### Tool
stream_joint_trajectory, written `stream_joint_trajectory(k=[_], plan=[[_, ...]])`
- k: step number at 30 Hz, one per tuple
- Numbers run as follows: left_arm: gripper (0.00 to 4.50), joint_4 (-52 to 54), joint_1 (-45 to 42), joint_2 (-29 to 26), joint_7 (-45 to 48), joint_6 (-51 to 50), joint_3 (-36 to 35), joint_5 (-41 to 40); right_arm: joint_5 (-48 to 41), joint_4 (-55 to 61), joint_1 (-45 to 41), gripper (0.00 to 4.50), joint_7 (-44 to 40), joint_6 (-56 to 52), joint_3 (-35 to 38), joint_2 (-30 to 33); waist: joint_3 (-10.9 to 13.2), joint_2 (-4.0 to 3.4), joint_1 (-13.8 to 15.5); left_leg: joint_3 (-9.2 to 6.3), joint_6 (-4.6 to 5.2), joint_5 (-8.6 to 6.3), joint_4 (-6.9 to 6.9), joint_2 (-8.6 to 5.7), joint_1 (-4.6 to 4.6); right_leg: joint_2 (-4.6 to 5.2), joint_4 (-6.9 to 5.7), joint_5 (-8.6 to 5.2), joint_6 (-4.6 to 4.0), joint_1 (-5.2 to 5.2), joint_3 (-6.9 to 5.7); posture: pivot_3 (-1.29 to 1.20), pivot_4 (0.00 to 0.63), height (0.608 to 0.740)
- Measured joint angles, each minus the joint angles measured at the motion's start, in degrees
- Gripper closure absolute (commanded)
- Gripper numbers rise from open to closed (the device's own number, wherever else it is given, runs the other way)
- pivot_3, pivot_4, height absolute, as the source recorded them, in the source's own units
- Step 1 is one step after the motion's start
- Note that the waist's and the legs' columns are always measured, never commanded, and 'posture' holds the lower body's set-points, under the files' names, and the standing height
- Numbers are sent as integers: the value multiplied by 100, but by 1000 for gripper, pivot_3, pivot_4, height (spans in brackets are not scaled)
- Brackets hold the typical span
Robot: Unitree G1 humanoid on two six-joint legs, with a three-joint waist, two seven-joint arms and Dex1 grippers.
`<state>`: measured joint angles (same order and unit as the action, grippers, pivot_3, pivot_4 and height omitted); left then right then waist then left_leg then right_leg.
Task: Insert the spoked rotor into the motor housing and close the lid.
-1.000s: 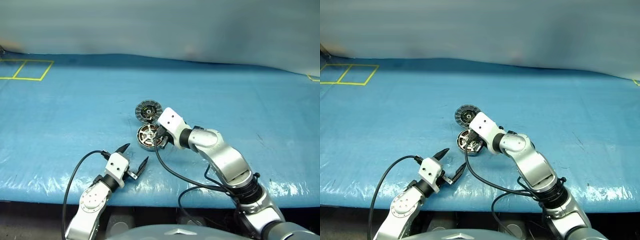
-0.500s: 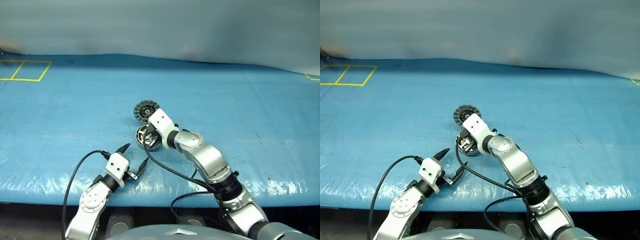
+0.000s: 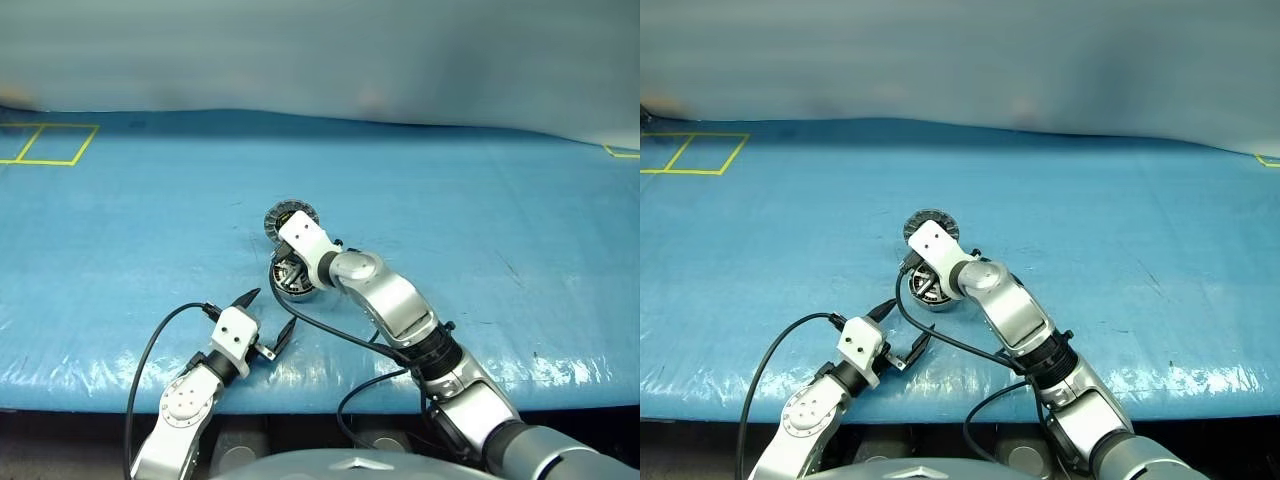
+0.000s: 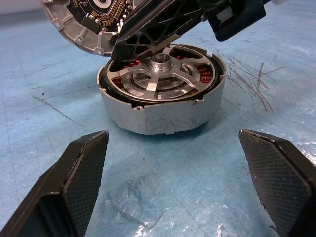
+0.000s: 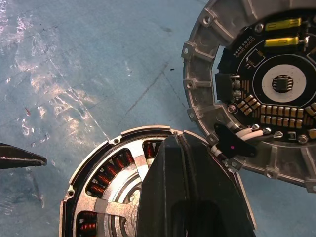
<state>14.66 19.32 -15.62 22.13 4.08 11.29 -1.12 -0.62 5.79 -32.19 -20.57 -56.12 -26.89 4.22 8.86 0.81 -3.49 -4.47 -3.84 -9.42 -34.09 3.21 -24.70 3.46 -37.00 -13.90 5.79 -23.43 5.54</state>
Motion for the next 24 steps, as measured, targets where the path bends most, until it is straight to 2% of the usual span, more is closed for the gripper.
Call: stream_joint_trajectory(k=[4,11,19,24], plan=[[0,0,0,-2,4,0,3,0,-85,-78,-56,4460,61,-273,206,-176,0,-1,0,0,0,0,2,0,-2,0,0,0,0,0,0,0,150,740],[0,0,2,3,-5,2,2,1,-248,205,66,4460,-7,-439,272,-114,0,-1,6,0,0,0,7,0,-5,0,3,-1,-1,-2,0,0,150,740],[0,127,-33,13,-112,-121,-271,-164,-697,1840,962,4460,-194,-356,741,261,1,-1,-4,-1,0,0,9,0,-18,0,2,-1,-1,-6,1,0,150,740],[0,131,-455,-153,-34,-402,-807,-560,-761,2414,2163,4460,-335,528,695,828,0,2,10,-1,0,0,3,0,-16,0,4,-2,-1,-2,0,0,150,740]])
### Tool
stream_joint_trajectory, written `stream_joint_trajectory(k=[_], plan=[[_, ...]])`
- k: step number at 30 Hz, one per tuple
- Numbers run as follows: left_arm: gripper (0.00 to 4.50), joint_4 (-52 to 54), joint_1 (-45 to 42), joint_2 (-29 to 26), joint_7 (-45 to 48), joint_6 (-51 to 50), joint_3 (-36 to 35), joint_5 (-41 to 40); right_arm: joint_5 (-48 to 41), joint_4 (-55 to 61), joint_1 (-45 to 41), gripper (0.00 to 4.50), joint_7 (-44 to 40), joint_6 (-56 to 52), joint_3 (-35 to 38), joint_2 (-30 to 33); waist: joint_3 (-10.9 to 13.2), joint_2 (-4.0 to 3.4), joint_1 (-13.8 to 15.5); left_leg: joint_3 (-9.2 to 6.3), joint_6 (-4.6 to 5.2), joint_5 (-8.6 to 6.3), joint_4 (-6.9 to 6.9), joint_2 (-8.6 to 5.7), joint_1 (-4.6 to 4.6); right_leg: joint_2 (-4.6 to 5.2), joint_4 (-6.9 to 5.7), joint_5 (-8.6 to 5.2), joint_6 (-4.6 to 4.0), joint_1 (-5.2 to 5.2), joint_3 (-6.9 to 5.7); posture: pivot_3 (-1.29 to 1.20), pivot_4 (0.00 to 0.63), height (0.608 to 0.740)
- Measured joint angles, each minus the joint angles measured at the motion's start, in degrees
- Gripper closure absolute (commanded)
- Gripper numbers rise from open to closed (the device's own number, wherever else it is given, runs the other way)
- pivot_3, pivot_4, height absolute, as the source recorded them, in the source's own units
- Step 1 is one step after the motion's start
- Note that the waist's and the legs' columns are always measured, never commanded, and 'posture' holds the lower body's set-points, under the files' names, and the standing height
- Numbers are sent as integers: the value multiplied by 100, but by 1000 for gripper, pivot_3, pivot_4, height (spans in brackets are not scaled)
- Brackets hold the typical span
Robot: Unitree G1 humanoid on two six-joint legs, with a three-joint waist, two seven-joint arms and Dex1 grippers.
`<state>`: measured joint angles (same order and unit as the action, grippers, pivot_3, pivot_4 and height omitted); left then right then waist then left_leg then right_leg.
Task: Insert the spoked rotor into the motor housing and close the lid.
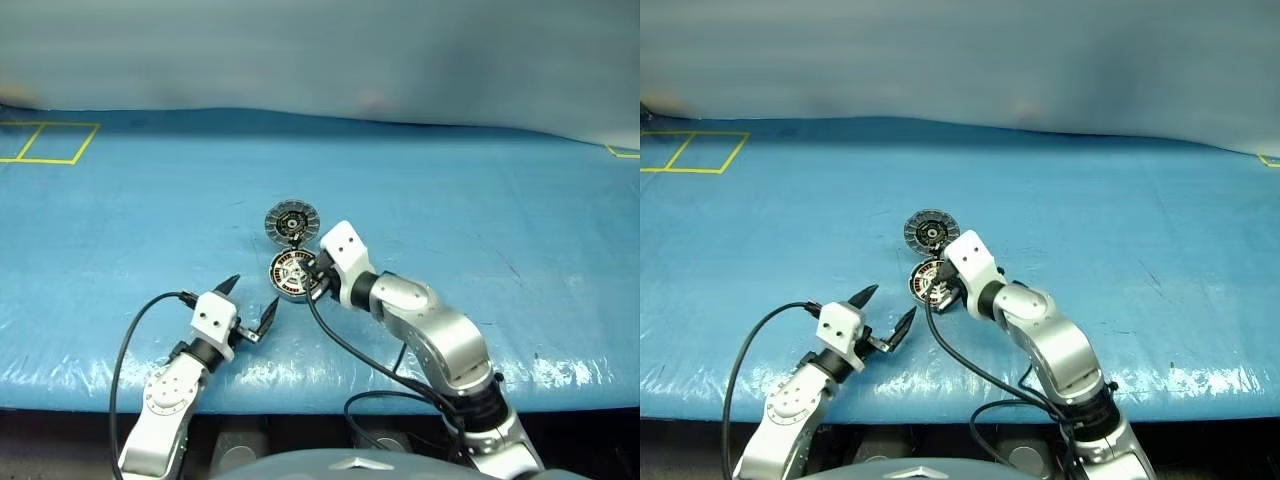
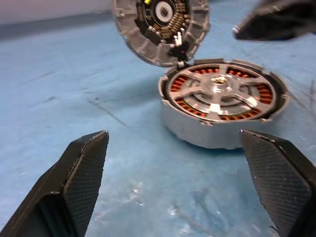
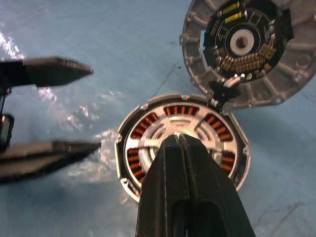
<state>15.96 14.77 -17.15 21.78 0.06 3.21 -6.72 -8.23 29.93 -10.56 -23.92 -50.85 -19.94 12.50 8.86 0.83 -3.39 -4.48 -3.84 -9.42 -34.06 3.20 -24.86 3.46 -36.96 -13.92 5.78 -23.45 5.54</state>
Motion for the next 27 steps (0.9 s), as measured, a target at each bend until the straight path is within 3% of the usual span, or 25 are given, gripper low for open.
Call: stream_joint_trajectory(k=[3,7,14,15,20,27], plan=[[583,-155,-412,-204,340,-398,-276,-446,49,118,857,4500,-79,1090,-28,212,0,0,-12,2,0,0,2,1,7,0,-1,0,0,2,0,0,150,740],[1917,-823,-1183,-445,787,-834,-592,-1016,291,-59,1633,4500,48,2232,-54,341,-1,8,-14,0,0,0,-6,1,17,-1,0,0,1,0,-1,0,150,740],[4292,-2379,-3264,-789,1333,-970,-988,-1247,594,-871,2212,4500,200,3519,3,342,-8,28,63,-2,2,2,-16,-4,17,-2,1,5,9,32,-2,0,150,740],[4464,-2669,-3565,-785,1452,-967,-983,-1253,648,-983,2216,4500,256,3637,-1,286,-8,27,66,-3,2,3,-15,-4,20,-2,1,5,9,35,-2,0,150,740],[4464,-4602,-5261,-762,2425,-1153,-902,-1357,930,-1423,2110,4500,505,3957,-175,-31,-6,32,97,-19,2,4,-8,-3,11,-13,3,6,10,33,-7,0,150,740],[4464,-6790,-6926,-569,3114,-1591,-567,-998,1017,-1575,2100,4500,536,4095,-332,-208,0,41,92,-23,2,4,0,-5,7,-14,7,1,16,33,-7,0,150,740]])
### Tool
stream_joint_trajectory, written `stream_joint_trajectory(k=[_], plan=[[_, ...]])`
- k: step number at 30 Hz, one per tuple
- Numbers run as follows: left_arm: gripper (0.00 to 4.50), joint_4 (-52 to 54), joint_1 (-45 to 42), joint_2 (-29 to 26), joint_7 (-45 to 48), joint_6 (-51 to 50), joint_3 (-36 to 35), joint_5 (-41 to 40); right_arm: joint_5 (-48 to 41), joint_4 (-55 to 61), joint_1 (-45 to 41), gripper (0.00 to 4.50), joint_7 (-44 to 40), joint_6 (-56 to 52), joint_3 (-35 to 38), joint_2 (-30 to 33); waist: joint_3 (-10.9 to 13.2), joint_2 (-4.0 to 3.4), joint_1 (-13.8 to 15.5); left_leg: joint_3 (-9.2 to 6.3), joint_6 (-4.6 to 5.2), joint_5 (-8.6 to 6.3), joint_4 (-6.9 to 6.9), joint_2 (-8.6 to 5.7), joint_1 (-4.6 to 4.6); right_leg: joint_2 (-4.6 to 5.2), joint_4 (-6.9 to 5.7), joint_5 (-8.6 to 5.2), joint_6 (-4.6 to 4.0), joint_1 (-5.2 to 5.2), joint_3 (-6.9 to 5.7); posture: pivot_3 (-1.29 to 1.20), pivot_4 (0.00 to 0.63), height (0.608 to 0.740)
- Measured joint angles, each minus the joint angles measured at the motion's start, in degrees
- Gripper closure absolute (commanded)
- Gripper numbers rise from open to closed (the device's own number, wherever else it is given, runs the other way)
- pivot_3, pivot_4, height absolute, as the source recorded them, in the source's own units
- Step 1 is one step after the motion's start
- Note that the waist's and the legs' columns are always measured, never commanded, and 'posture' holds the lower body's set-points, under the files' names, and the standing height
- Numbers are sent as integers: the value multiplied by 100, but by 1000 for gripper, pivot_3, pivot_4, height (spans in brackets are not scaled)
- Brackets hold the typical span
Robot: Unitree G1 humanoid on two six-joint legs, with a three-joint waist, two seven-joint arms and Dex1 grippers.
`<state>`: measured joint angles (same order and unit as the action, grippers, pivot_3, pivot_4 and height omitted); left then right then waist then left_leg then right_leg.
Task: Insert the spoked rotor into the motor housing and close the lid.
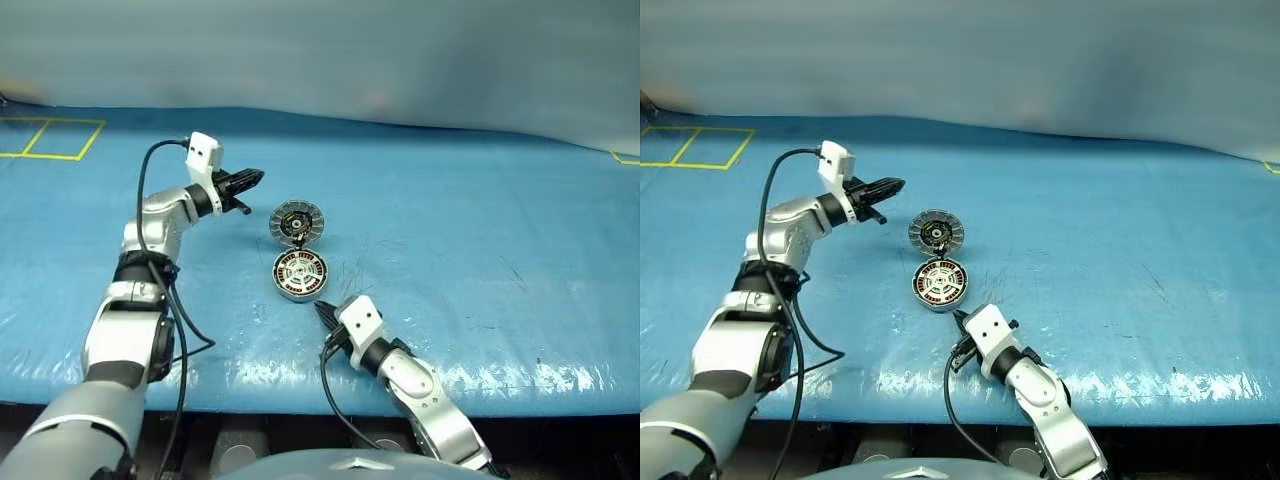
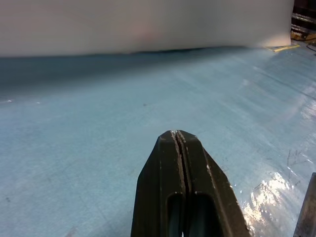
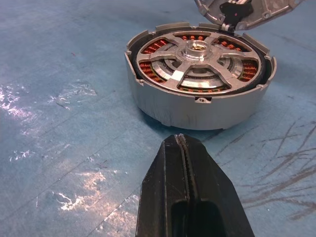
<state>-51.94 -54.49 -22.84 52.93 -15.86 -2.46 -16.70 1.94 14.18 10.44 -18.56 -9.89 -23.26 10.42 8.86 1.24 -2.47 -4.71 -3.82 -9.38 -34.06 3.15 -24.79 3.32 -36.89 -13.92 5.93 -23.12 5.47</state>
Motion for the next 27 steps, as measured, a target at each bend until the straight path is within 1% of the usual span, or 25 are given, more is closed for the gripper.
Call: stream_joint_trajectory(k=[4,5,12,17,23,27], plan=[[4464,-717,-509,147,591,-275,180,158,-2,-21,19,4500,26,64,11,-51,4,5,-17,-3,0,0,2,1,-5,-3,-3,0,0,-5,-1,0,150,740],[4464,-852,-628,195,975,-304,320,269,-2,-21,40,4500,45,66,14,-73,4,5,-17,-4,0,0,2,1,-6,-3,-3,0,-1,-5,-1,0,150,740],[4464,-1083,-980,395,2634,-750,813,595,164,-19,155,4500,255,67,14,-134,5,5,-58,-5,0,1,0,1,-14,-3,-10,-1,-2,-14,0,0,150,740],[4464,-1077,-991,414,3532,-854,1320,969,223,-18,195,4500,391,42,29,-193,6,6,-91,-7,1,1,-2,1,-16,-3,-12,-1,-2,-14,0,0,150,740],[4464,-766,-844,426,3831,-901,1477,1115,223,0,182,4500,454,-55,73,-220,6,6,-97,-8,1,1,-4,2,-14,-3,-13,-1,-3,-13,0,0,150,740],[4464,-417,-449,477,3772,-856,1505,1159,222,-2,161,4500,520,-83,140,-274,6,5,-97,-9,1,1,-5,3,-15,-3,-17,-1,-3,-14,1,0,150,740]])
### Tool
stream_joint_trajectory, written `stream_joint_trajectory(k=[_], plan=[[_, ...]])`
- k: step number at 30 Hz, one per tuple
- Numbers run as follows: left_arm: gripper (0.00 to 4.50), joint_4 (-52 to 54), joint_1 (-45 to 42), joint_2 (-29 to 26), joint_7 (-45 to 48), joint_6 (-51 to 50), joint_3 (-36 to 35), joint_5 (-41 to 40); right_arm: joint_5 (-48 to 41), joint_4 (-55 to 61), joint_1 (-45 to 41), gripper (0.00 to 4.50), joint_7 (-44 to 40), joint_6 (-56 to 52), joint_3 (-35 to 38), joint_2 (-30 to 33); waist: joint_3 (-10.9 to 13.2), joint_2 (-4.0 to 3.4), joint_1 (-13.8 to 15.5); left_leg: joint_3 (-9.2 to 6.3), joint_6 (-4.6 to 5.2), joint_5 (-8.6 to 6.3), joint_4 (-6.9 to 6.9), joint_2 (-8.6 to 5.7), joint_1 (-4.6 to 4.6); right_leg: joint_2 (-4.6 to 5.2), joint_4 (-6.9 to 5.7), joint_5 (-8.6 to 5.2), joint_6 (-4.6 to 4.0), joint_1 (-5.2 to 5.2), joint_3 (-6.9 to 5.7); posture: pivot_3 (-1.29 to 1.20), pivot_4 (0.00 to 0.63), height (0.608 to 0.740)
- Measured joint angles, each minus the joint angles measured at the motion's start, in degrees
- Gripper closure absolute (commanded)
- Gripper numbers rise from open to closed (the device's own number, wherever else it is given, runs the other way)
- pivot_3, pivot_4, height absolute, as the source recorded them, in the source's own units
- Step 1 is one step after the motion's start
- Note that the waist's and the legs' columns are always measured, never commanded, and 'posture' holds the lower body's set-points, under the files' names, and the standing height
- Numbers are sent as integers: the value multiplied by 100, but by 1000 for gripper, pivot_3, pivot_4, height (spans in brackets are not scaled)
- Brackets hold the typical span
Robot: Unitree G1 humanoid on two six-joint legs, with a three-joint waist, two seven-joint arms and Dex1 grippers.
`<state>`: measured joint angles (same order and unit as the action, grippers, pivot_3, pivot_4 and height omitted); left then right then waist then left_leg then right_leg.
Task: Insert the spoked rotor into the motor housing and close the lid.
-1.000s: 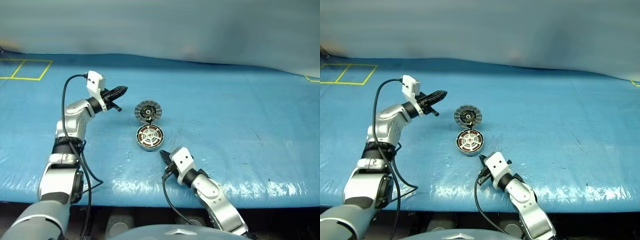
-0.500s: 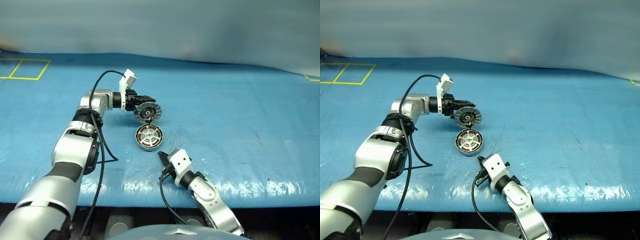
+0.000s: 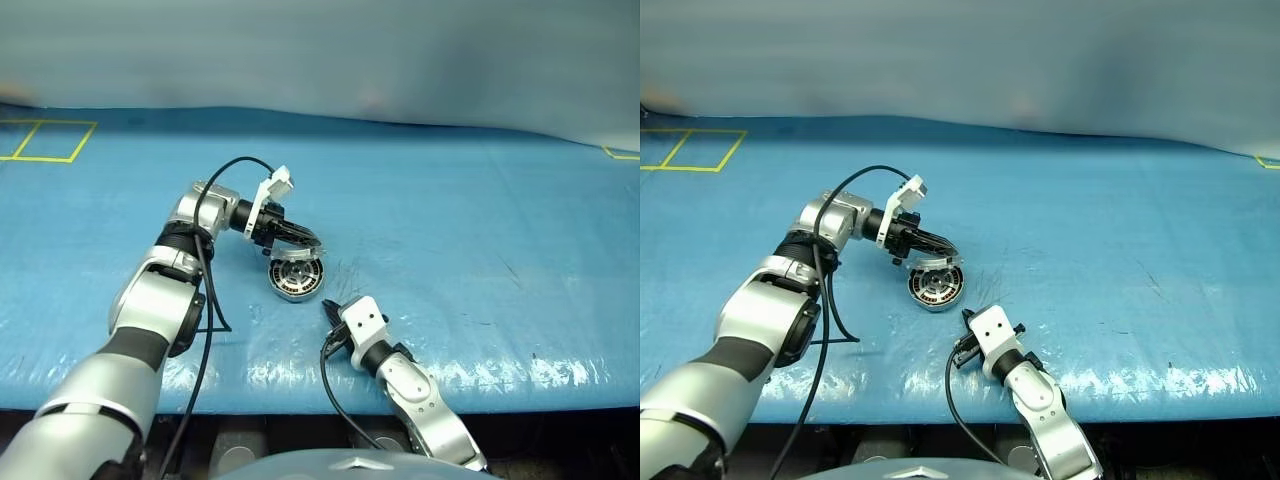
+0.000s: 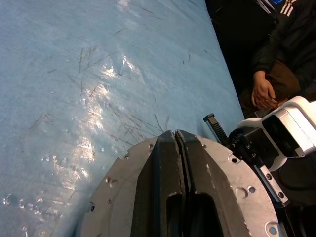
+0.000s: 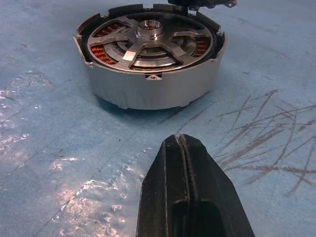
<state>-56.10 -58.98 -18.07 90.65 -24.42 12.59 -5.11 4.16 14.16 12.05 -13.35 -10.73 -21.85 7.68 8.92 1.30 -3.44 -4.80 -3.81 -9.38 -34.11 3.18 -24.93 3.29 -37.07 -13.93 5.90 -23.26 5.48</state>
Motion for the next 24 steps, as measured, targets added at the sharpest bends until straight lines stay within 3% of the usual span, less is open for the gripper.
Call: stream_joint_trajectory(k=[4,15,19,24], plan=[[4464,470,491,75,-612,481,-98,16,-2,0,-4,4500,47,-55,78,-47,0,0,18,0,0,0,-3,0,1,0,-2,1,0,1,0,0,150,740],[4464,2054,1622,-9,-1131,349,-190,-273,-32,77,-56,4500,31,-257,259,-50,-1,-1,41,-1,2,1,-21,1,33,0,-12,-1,-3,34,1,0,150,740],[4464,2874,2087,100,-1963,511,-684,-527,34,511,-243,4500,80,-659,417,67,3,-7,47,-1,2,1,-33,1,26,0,-15,2,0,34,1,0,150,740],[4464,4768,2759,356,-3293,1017,-1352,-795,105,1416,-921,4500,-198,-1525,660,543,2,-9,90,-3,2,2,-35,1,32,0,-15,6,3,41,1,0,150,740]])
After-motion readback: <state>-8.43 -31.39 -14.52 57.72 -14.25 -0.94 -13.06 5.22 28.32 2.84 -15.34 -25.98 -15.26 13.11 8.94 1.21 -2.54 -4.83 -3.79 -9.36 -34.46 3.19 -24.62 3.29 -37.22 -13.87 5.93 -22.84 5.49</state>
